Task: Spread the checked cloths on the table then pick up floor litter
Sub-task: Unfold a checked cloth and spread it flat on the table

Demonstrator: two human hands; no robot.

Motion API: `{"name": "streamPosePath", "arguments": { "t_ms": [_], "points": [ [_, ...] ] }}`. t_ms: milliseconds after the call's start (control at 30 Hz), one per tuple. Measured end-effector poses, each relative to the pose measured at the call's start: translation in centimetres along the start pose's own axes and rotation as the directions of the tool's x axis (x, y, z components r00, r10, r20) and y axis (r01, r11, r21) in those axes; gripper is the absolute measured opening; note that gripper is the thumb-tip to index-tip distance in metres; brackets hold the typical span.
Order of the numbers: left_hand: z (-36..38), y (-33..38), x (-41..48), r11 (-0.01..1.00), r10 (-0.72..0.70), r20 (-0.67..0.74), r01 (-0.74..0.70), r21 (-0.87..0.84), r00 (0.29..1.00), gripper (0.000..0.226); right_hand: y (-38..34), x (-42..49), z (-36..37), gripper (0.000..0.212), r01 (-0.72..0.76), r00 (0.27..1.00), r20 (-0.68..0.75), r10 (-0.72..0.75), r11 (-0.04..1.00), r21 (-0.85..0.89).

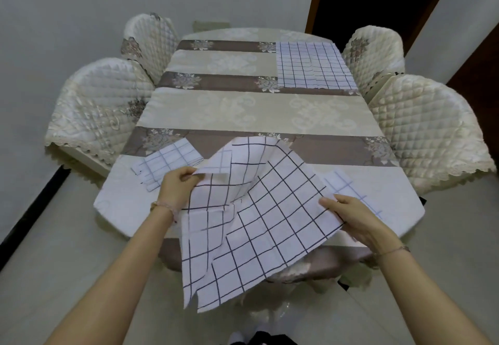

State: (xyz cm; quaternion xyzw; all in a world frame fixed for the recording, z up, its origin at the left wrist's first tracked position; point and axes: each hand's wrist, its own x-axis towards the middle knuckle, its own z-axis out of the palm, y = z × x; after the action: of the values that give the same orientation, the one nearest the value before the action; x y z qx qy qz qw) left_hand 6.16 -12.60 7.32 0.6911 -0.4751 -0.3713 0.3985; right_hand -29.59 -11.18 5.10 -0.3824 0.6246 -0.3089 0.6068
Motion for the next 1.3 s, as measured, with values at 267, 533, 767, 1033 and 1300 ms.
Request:
{"name": "streamPosePath", "arguments": {
  "t_ms": [267,533,767,1033,1300],
  "points": [
    [-5.2,-0.3,5.7,0.985,-0.154,-0.123,0.162,0.061,0.98,0.016,-3.8,4.8,-1.0,0.014,0.147,0.98,-0.106,-0.171,0.968,-0.205],
    [-4.9,-5.0,5.7,0.92,-0.368,-0.141,0.382,0.092,0.919,0.018,-3.9,7.9,0.0,0.024,0.013,0.986,-0.155,-0.056,0.964,-0.267],
    [-4.9,-8.3,3.7,0.879,-0.466,-0.246,0.476,-0.018,0.85,0.035,-0.6,3.9,0.9,0.042,-0.118,0.98,-0.186,0.069,0.957,-0.265],
    [-7.0,-8.7,-2.8,0.854,-0.518,-0.064,0.511,-0.101,0.853,0.022,3.3,-0.1,1.9,0.014,-0.11,0.983,-0.175,0.051,0.933,-0.343],
    [-9.3,-9.6,-14.1,0.858,-0.49,-0.296,0.394,-0.329,0.82,0.018,2.0,-1.9,6.4,0.028,0.208,0.971,-0.038,-0.237,0.909,-0.362]
  ]
}}
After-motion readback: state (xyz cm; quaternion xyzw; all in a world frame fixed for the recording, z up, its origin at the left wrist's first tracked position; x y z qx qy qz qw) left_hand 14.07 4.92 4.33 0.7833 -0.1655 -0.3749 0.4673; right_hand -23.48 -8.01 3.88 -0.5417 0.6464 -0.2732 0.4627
